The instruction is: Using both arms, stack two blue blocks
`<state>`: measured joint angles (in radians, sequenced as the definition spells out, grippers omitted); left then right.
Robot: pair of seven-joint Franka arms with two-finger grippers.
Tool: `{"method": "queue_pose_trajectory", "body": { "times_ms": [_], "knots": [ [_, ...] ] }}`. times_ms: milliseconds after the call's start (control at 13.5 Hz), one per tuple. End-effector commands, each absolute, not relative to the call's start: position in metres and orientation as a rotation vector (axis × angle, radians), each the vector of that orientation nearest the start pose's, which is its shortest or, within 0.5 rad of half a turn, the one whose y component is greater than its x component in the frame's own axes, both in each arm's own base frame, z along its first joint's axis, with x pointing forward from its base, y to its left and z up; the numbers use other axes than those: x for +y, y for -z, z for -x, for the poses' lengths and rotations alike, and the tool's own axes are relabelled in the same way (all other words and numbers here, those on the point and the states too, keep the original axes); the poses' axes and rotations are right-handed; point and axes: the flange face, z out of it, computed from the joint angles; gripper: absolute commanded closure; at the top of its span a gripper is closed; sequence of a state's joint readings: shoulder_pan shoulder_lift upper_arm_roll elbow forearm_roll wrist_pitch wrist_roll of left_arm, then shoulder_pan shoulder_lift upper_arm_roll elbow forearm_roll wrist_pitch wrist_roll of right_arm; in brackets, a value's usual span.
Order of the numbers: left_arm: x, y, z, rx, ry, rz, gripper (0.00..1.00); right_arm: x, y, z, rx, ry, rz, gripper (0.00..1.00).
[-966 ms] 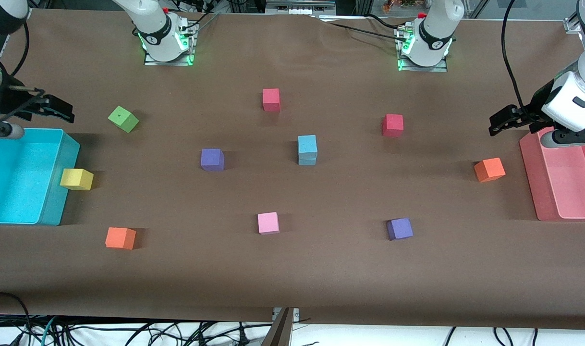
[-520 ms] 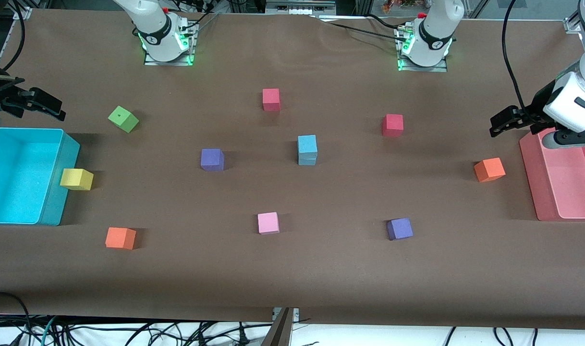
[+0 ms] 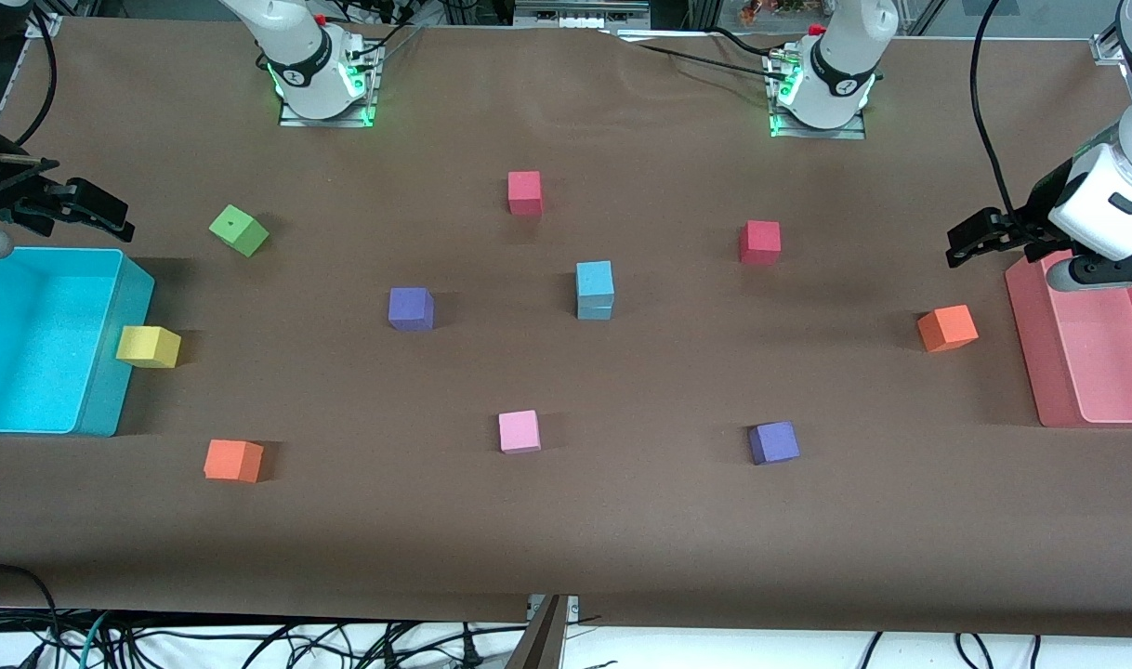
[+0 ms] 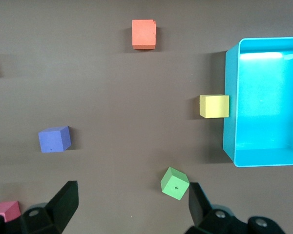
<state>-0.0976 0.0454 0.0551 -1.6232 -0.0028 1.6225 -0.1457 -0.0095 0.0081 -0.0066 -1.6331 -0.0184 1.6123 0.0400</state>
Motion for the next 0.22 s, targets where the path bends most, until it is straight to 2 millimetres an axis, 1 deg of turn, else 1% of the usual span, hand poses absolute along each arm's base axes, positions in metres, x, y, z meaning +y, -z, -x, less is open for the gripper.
{"method": "queue_pose_trajectory", "body": {
  "times_ms": [0, 149],
  "knots": [
    [-0.0241, -0.5849, -0.5722, -0.159, -0.084, 3.15, 0.0, -0.0091, -0.5948, -0.5571, 0.11, -0.033, 3.154, 0.0],
    [-0.0241, -0.5842, -0.5721, -0.161, -0.087, 3.15, 0.0, -0.0067, -0.5956, -0.556, 0.105, -0.033, 3.156, 0.0]
  ]
}}
